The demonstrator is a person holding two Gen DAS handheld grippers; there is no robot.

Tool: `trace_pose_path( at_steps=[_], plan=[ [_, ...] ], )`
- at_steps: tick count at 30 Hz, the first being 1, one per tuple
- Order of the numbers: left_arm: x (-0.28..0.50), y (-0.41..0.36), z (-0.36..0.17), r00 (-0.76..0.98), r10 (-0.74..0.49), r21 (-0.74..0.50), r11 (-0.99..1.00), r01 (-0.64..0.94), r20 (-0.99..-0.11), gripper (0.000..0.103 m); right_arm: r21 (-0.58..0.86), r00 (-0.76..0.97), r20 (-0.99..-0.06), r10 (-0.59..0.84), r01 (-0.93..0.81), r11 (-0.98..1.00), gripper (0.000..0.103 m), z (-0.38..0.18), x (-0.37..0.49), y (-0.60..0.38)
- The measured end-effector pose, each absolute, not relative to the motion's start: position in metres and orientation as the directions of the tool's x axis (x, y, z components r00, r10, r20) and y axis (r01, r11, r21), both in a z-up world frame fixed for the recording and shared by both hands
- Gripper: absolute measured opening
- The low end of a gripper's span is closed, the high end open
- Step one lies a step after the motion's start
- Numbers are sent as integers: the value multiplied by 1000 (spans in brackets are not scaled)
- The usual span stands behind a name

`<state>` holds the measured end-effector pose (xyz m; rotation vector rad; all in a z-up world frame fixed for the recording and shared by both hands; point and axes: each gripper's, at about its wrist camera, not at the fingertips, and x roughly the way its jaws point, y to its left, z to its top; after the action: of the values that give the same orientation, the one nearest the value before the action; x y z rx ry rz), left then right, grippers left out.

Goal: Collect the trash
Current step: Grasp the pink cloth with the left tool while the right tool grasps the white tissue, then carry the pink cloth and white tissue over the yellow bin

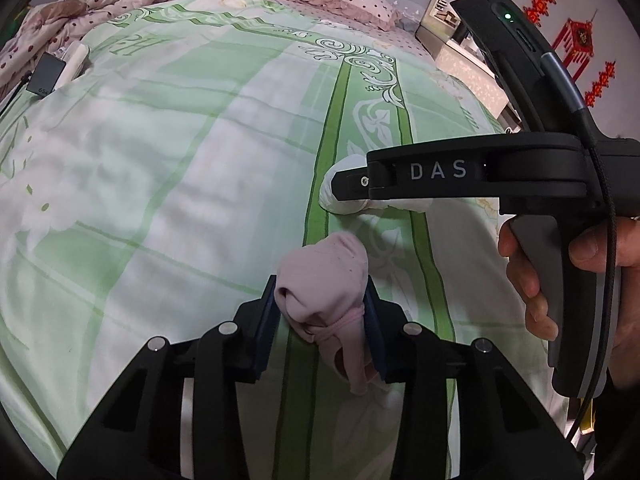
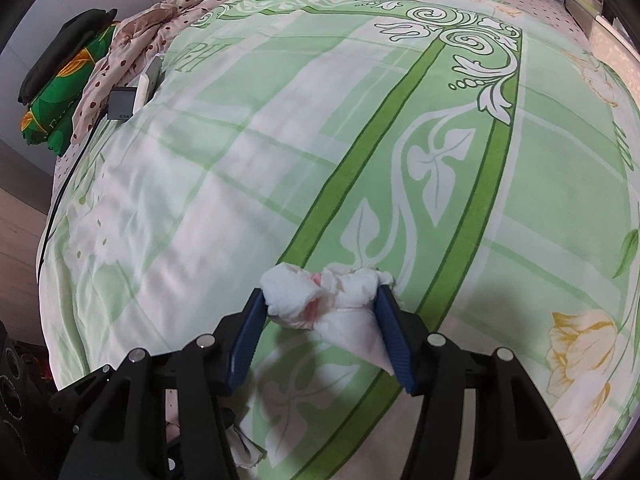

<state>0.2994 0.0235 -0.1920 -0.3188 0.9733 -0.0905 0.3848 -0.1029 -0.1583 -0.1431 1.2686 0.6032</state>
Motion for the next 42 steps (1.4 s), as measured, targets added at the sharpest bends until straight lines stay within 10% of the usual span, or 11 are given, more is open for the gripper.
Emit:
trace_pose_path(
  at_steps=[12,42],
  plan=[
    [295,23,-186,563,-222,-305,951,-56,-796,34,212,219,-908,357,-496,842,30,-146,372,-107],
    [228,-35,-69,691,-225,-235,969,81,-687,34,287,433,-789,437,-369,884,30,3,263,-251]
  ],
)
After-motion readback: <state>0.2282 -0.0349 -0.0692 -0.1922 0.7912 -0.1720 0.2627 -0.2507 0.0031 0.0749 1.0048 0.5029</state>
